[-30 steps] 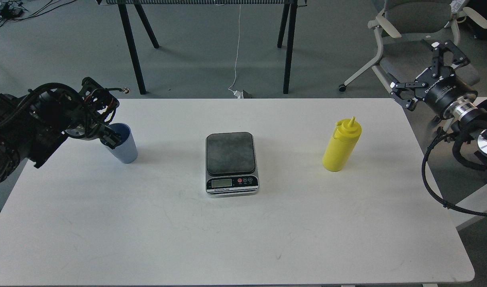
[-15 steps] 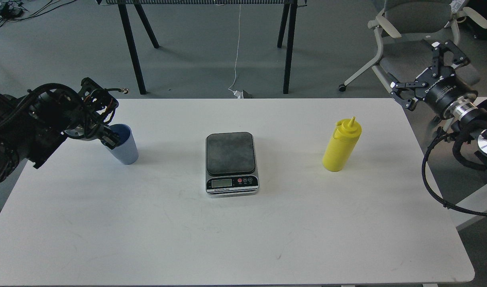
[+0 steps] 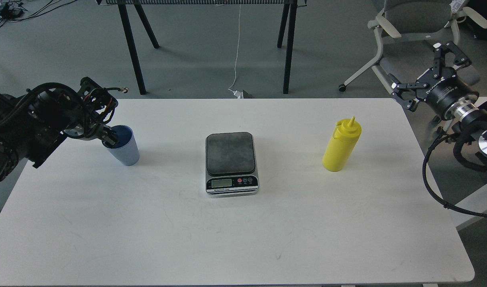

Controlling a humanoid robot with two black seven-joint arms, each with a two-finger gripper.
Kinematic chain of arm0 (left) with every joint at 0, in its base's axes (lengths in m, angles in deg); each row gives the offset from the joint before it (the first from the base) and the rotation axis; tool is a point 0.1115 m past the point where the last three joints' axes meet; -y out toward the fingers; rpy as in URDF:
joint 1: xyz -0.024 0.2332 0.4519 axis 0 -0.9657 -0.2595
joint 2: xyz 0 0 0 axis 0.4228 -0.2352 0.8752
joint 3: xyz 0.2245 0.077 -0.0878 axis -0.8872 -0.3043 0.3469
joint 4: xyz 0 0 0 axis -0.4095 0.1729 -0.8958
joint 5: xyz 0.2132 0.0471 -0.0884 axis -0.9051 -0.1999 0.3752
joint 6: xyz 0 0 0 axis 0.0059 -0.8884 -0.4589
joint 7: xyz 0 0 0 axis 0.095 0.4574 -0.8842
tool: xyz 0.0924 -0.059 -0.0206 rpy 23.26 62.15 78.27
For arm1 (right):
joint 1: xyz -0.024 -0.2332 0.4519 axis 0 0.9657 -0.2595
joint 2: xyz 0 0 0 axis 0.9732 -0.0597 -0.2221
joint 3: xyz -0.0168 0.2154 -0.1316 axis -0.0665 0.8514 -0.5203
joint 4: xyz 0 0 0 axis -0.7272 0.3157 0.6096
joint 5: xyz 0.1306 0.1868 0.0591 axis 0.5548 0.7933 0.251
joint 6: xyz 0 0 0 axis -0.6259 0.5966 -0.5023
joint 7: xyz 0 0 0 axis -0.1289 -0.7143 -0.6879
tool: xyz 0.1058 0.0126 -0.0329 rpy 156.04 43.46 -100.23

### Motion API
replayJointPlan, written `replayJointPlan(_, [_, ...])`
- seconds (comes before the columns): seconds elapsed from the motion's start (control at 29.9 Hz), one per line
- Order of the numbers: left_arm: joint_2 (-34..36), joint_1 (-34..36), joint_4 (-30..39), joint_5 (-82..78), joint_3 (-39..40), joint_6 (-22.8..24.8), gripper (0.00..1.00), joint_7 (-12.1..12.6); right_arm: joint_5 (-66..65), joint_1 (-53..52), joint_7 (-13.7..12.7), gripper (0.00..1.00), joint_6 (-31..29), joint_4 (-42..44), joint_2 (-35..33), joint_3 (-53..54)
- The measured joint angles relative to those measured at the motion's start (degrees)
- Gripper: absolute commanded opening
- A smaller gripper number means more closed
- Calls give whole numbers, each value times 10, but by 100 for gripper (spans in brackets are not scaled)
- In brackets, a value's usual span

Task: Pour seasoning into cup on scale with both arms
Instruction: 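Close the left gripper on the blue cup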

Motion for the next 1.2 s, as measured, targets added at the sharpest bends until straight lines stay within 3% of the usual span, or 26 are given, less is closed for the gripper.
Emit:
replayJointPlan(0.27, [1,1,5,13,4,26,4,0,0,2,0,99,0,0,0,1])
replayJointPlan(1.2, [3,17,5,49,0,44,4,0,0,2,0,99,0,-1,1,3])
